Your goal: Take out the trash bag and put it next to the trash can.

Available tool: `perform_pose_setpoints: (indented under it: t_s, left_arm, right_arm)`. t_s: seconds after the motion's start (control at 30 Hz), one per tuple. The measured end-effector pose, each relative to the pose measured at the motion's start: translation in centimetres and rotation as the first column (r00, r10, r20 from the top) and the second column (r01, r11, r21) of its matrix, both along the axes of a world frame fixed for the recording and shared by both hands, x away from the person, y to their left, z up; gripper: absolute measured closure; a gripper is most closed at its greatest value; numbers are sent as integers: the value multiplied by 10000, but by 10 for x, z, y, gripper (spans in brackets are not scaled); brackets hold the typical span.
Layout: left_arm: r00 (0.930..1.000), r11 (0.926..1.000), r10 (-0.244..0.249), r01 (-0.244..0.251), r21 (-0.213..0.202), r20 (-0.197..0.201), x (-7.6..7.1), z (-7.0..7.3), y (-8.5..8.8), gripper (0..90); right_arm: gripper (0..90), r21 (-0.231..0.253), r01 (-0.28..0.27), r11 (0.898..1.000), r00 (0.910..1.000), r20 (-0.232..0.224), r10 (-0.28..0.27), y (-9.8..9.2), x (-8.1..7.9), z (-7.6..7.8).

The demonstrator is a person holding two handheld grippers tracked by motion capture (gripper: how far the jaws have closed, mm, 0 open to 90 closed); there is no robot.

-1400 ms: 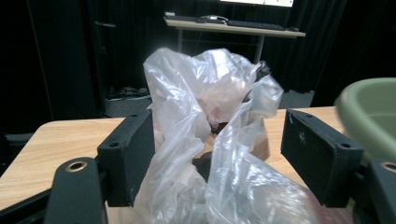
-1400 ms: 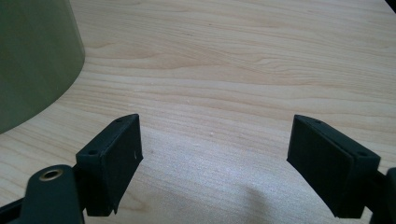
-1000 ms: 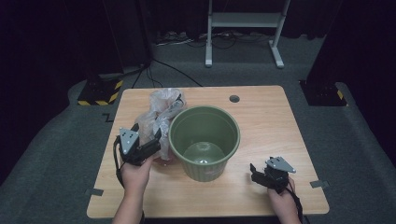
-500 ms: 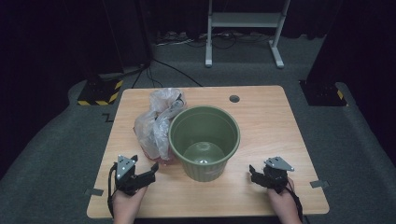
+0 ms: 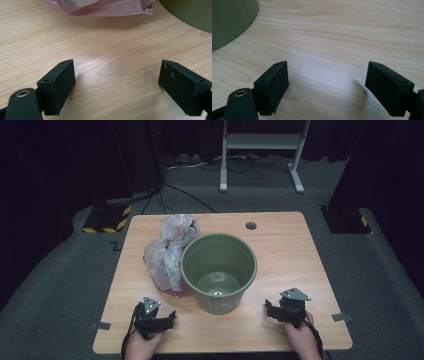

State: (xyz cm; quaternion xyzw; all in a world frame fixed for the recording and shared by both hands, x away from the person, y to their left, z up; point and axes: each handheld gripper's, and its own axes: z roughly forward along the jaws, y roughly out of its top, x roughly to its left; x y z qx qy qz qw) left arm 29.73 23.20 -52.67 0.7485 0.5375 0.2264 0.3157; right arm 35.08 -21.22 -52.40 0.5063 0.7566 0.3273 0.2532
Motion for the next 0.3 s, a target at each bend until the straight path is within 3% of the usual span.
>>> perform_pose_setpoints:
  t_s: [0.3]
  left_arm:
    - [10000, 10000, -55, 55, 1, 11, 0, 0, 1, 137]
  right_arm:
    - [176, 147, 46, 9999, 9995, -318, -42, 0, 2, -1]
